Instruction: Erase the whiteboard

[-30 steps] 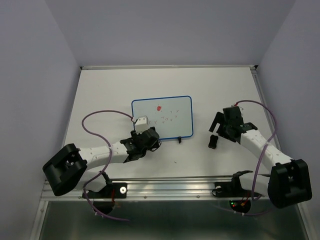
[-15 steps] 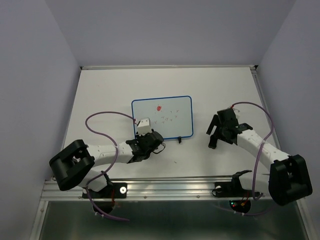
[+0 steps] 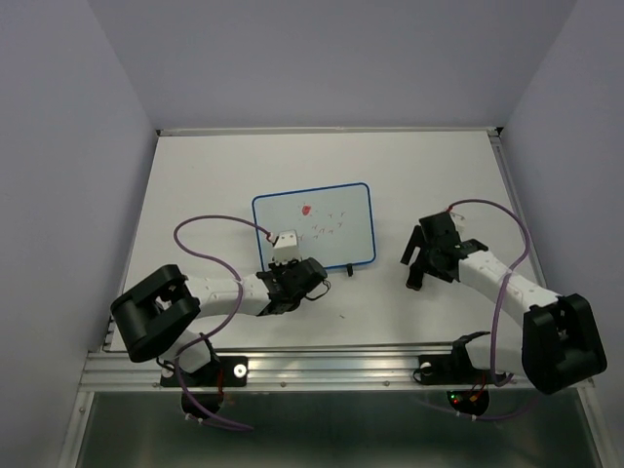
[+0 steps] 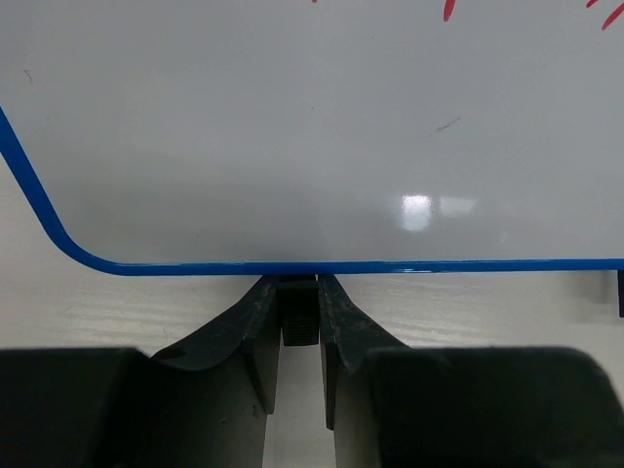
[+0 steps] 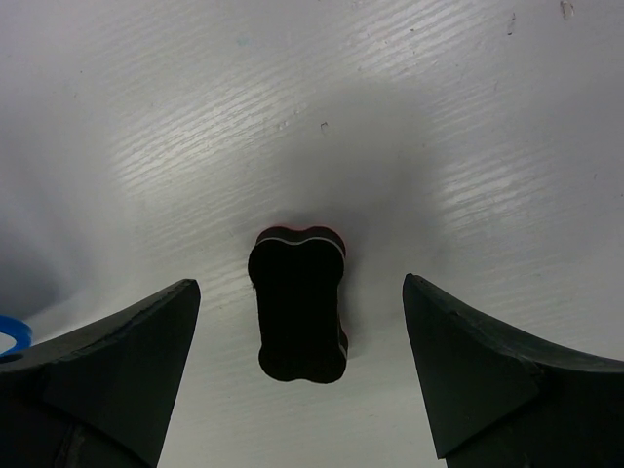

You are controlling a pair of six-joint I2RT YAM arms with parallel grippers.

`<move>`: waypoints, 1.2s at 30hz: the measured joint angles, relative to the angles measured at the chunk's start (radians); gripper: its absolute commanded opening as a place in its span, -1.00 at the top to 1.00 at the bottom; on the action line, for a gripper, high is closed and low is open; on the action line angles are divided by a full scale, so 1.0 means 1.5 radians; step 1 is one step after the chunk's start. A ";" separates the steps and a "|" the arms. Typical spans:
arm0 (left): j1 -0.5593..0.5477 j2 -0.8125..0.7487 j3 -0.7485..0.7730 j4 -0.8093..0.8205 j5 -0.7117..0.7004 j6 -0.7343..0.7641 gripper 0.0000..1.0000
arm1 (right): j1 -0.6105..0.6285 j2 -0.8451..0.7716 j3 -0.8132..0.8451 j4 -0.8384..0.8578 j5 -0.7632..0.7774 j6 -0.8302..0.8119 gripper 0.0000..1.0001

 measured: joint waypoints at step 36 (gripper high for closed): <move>-0.037 0.080 0.071 -0.066 -0.076 0.023 0.78 | 0.043 0.002 -0.020 0.039 -0.040 -0.083 0.70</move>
